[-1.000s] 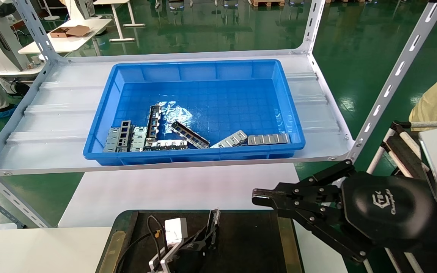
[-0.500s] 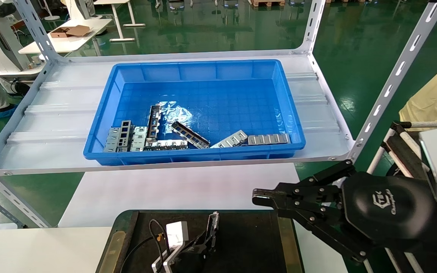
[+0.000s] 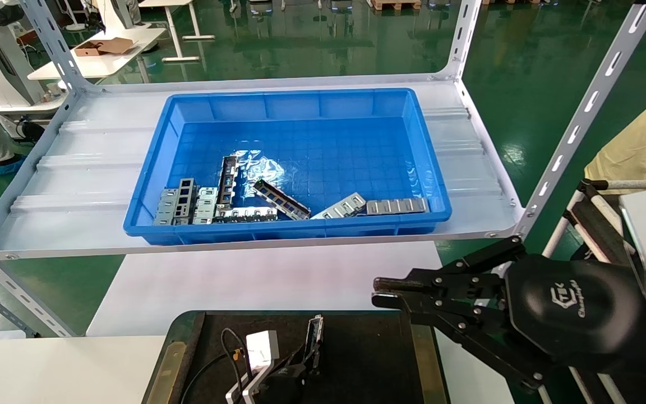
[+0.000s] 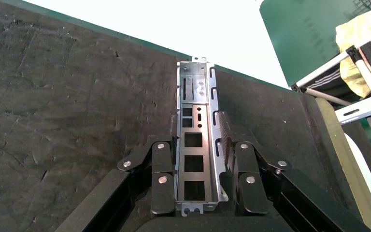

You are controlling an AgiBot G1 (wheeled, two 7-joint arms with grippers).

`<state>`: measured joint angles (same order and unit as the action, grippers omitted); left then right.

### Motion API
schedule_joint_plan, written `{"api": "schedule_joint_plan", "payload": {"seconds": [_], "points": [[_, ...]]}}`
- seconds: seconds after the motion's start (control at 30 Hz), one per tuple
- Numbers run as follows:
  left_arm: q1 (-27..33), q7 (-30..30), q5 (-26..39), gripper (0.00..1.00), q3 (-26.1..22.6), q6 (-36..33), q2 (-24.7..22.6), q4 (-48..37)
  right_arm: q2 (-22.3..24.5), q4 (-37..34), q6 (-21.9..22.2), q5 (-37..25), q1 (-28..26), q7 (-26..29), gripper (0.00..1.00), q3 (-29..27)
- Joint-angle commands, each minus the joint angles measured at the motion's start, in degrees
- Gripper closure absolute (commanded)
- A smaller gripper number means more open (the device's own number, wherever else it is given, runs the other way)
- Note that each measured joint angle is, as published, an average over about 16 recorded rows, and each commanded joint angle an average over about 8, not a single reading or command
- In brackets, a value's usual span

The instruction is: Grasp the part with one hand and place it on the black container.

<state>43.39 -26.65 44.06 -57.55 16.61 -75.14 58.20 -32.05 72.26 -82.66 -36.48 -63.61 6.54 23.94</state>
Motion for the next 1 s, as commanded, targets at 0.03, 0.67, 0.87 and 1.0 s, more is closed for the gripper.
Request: {"api": "schedule_joint_plan", "payload": {"seconds": [0.03, 0.67, 0.87, 1.0], "points": [[-0.1, -0.2, 0.1, 0.00, 0.1, 0.1, -0.2, -0.2, 0.0, 0.0, 0.0, 0.0, 0.0, 0.0, 0.00, 0.0], [0.0, -0.3, 1.3, 0.00, 0.4, -1.4, 2.7, 3.8, 0.0, 0.0, 0.0, 0.0, 0.0, 0.0, 0.00, 0.0], [0.3, 0.2, 2.6, 0.00, 0.4, -5.1, 6.2, 7.0, 0.0, 0.0, 0.0, 0.0, 0.0, 0.0, 0.00, 0.0], [0.3, 0.5, 3.5, 0.00, 0.8, -8.0, 8.9, 9.7, 0.0, 0.0, 0.0, 0.0, 0.0, 0.0, 0.00, 0.0]]}}
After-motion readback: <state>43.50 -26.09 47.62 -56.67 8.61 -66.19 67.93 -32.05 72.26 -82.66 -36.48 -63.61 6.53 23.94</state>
